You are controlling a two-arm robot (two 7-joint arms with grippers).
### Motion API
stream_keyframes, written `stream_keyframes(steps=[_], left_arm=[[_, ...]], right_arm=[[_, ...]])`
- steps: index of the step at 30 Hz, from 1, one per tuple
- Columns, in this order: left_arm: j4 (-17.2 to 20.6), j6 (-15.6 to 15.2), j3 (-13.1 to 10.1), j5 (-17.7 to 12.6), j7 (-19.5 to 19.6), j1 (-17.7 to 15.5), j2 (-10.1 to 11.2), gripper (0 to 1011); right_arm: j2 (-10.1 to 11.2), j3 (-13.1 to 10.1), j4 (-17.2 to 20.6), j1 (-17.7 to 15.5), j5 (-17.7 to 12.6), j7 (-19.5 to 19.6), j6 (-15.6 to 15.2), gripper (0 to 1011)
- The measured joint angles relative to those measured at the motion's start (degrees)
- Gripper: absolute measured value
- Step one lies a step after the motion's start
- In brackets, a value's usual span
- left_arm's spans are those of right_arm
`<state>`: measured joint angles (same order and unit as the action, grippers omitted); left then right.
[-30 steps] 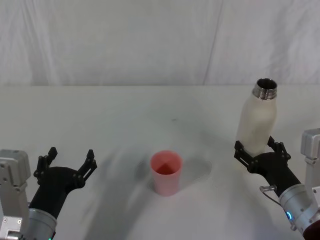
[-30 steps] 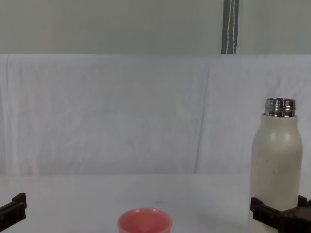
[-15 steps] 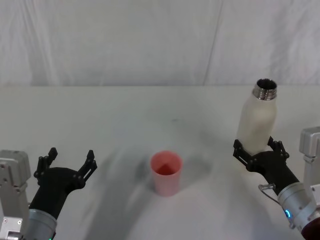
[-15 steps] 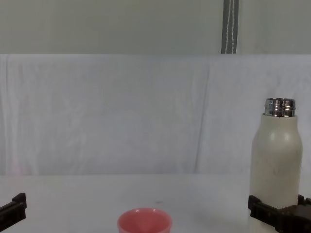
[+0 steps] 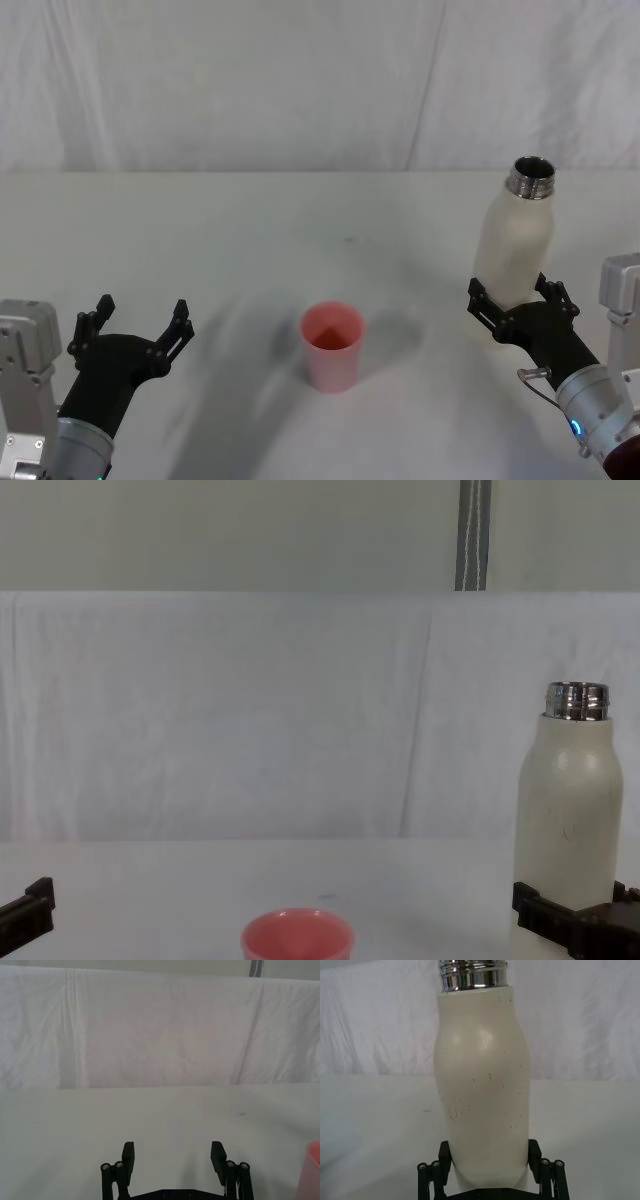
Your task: Grasp the thermos with one hand and pour water into the cup lid.
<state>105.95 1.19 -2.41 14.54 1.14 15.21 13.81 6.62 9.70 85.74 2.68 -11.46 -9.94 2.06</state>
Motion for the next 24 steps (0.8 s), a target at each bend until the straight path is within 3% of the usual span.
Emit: stream_keyframes(steps=[24], left_arm=[[0.0, 0.0, 0.0, 0.0, 0.0, 0.0, 0.0, 1001]], right_arm=[[0.0, 0.0, 0.1, 0.0, 0.0, 0.0, 0.0, 950]])
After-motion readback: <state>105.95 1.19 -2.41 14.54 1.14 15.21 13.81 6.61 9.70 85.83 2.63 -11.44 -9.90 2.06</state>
